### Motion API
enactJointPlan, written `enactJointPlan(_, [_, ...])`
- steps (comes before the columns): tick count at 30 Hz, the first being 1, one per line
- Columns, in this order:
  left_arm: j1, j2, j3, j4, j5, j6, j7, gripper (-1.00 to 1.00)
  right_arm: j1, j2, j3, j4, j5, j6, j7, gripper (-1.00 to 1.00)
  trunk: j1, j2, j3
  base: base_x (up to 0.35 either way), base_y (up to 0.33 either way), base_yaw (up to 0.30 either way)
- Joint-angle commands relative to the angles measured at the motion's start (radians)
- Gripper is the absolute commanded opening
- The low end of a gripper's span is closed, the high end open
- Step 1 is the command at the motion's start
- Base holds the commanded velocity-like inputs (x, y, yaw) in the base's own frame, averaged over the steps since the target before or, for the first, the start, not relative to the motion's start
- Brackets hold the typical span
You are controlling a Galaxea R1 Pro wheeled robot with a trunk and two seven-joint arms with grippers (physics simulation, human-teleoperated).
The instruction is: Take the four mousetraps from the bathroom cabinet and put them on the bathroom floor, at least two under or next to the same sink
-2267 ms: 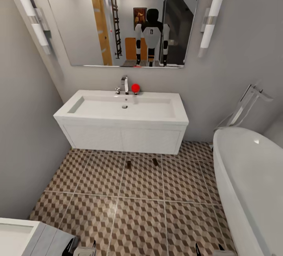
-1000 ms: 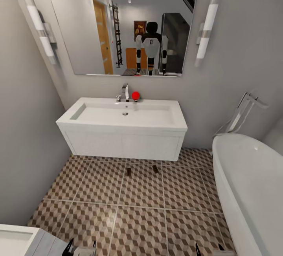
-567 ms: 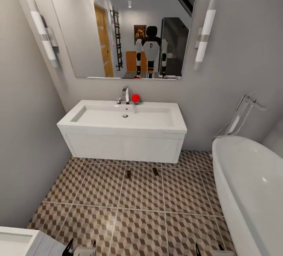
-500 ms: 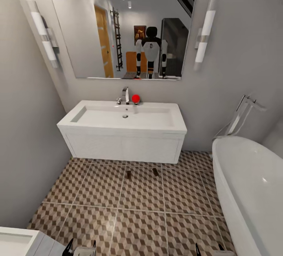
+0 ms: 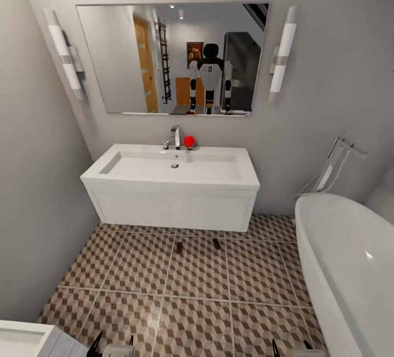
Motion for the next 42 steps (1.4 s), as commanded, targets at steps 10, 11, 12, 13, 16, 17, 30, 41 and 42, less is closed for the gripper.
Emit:
enactJointPlan(10, [-0.002,-0.001,-0.008,0.004,0.0,-0.004,0.008,1.0,-0.001,0.0,0.009,0.0,-0.004,-0.002,-0.007,1.0,0.001,-0.002,0.014,0.0,0.0,0.0])
enactJointPlan(11, [-0.002,-0.001,-0.008,0.004,0.0,-0.004,0.008,1.0,-0.001,0.0,0.009,0.0,-0.004,-0.002,-0.007,1.0,0.001,-0.002,0.016,0.0,0.0,0.0])
enactJointPlan(12, [-0.002,-0.001,-0.008,0.004,0.0,-0.004,0.008,1.0,-0.001,0.0,0.009,0.0,-0.004,-0.002,-0.007,1.0,0.001,-0.002,0.017,0.0,0.0,0.0])
enactJointPlan(13, [-0.002,-0.001,-0.008,0.004,0.0,-0.004,0.008,1.0,-0.001,0.0,0.009,0.0,-0.004,-0.002,-0.007,1.0,0.001,-0.002,0.019,0.0,0.0,0.0])
enactJointPlan(16, [-0.002,-0.001,-0.008,0.004,0.0,-0.004,0.008,1.0,-0.001,0.0,0.009,0.0,-0.004,-0.002,-0.007,1.0,0.001,-0.002,0.024,0.0,0.0,0.0])
enactJointPlan(17, [-0.002,-0.001,-0.008,0.004,0.0,-0.004,0.008,1.0,-0.001,0.0,0.009,0.0,-0.004,-0.002,-0.007,1.0,0.001,-0.002,0.026,0.0,0.0,0.0])
enactJointPlan(30, [-0.002,-0.001,-0.008,0.004,0.0,-0.004,0.008,1.0,-0.001,0.0,0.009,0.0,-0.004,-0.002,-0.007,1.0,0.001,-0.002,0.047,0.0,0.0,0.0])
enactJointPlan(41, [-0.002,-0.001,-0.008,0.004,0.0,-0.004,0.008,1.0,-0.001,0.0,0.009,0.0,-0.004,-0.002,-0.007,1.0,0.001,-0.002,0.064,0.0,0.0,0.0])
enactJointPlan(42, [-0.002,-0.001,-0.008,0.004,0.0,-0.004,0.008,1.0,-0.001,0.0,0.009,0.0,-0.004,-0.002,-0.007,1.0,0.001,-0.002,0.065,0.0,0.0,0.0])
